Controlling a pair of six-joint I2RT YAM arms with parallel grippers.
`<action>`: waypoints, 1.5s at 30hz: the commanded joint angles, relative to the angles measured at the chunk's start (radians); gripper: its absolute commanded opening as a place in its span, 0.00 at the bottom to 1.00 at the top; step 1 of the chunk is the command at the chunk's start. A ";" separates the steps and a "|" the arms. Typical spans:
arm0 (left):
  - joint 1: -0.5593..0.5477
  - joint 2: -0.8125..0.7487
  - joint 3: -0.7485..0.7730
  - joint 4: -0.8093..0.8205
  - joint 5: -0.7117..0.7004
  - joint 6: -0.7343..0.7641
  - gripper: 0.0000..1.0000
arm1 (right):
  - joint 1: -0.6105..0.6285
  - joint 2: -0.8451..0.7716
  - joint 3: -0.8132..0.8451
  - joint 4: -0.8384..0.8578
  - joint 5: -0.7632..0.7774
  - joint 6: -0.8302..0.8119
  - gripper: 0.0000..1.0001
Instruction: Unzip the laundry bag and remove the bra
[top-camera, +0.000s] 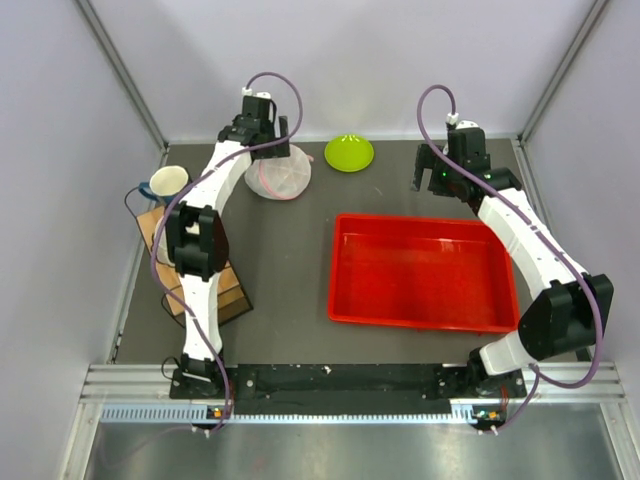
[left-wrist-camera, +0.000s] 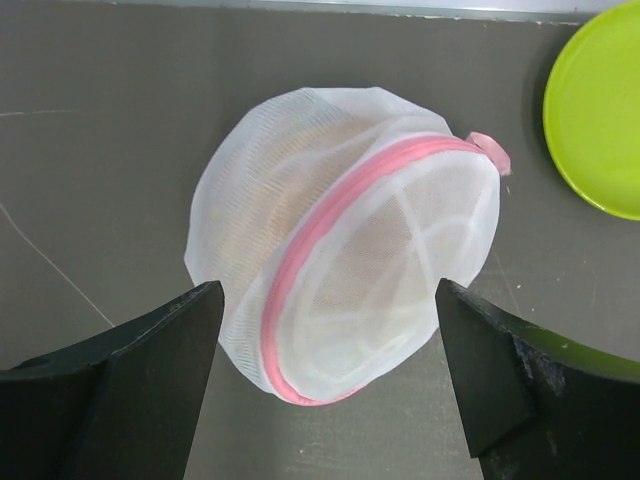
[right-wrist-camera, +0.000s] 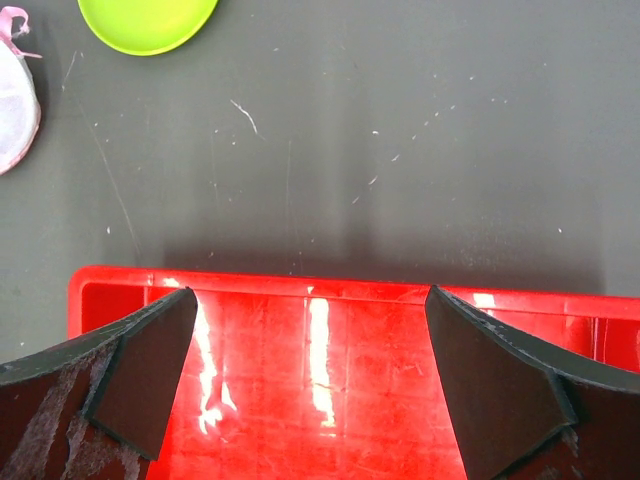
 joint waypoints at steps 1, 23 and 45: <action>-0.005 -0.003 -0.013 0.011 0.022 -0.030 0.91 | 0.005 0.006 0.024 0.035 -0.014 0.017 0.99; -0.071 -0.259 -0.212 0.080 0.008 -0.036 0.00 | 0.020 -0.045 -0.011 0.035 -0.032 0.028 0.99; -0.131 -0.454 -0.237 0.184 1.016 -0.074 0.00 | -0.159 0.021 -0.198 0.791 -1.057 0.440 0.99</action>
